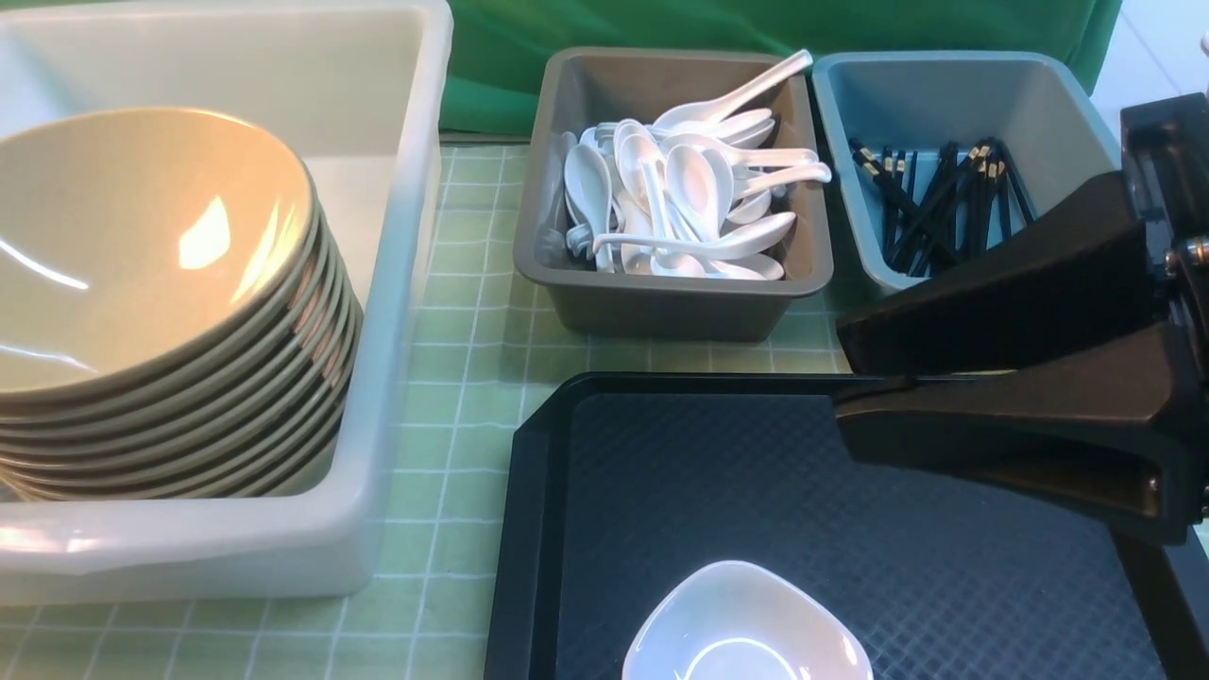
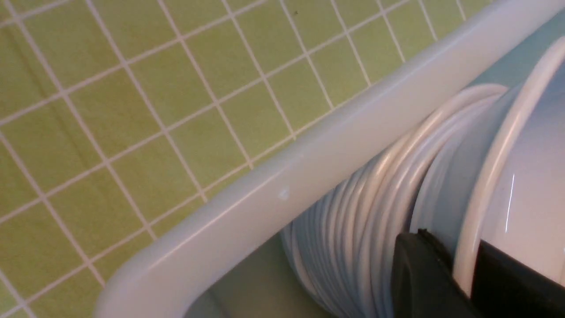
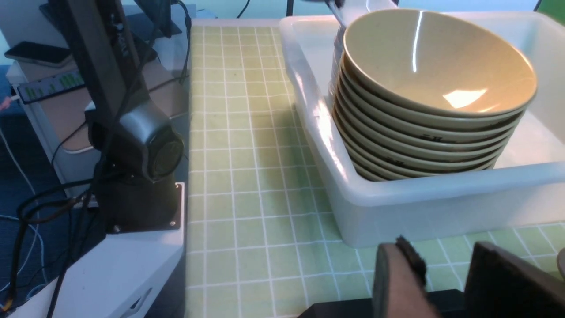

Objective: On green table put chopsticks spoon bowls plates into blue grey white boxes.
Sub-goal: 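Place the white bowl into the white bin with the other dishes with the left gripper, then grasp the small white bowl on the black tray by its rim with the left gripper, then place the white bowl into the white bin with the other dishes with the left gripper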

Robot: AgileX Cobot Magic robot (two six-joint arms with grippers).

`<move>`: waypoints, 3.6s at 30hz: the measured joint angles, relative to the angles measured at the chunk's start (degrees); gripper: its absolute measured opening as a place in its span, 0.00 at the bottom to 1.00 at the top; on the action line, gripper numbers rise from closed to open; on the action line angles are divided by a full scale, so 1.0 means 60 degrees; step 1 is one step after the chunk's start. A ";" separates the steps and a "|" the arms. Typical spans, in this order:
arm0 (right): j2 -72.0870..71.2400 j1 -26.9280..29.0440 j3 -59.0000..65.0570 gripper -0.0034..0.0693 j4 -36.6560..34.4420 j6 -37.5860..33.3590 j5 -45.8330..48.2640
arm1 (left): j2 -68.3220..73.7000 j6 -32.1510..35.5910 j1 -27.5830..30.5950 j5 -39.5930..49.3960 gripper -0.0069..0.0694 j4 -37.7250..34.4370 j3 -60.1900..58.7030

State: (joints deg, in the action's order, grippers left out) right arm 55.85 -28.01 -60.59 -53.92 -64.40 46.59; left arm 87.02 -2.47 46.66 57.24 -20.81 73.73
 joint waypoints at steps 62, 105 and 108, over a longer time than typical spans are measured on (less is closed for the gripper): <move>-0.2179 0.0000 0.0000 0.37 0.2793 0.3032 0.1358 | 0.5218 0.3733 -1.3774 0.1876 0.84 -0.1984 0.1227; -0.1003 0.0000 0.0000 0.25 0.0917 0.1576 0.0337 | -0.3746 0.1882 -0.1037 0.1512 0.11 -0.1430 0.0976; -0.1003 0.0000 0.0000 0.14 0.0917 0.1522 0.0376 | -0.3549 0.0965 -0.0633 0.1033 0.11 -0.1100 0.0976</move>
State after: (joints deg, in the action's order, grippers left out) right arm 49.83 -28.01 -60.59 -48.42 -55.26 48.85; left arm 65.73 3.32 42.86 63.44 -27.41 79.59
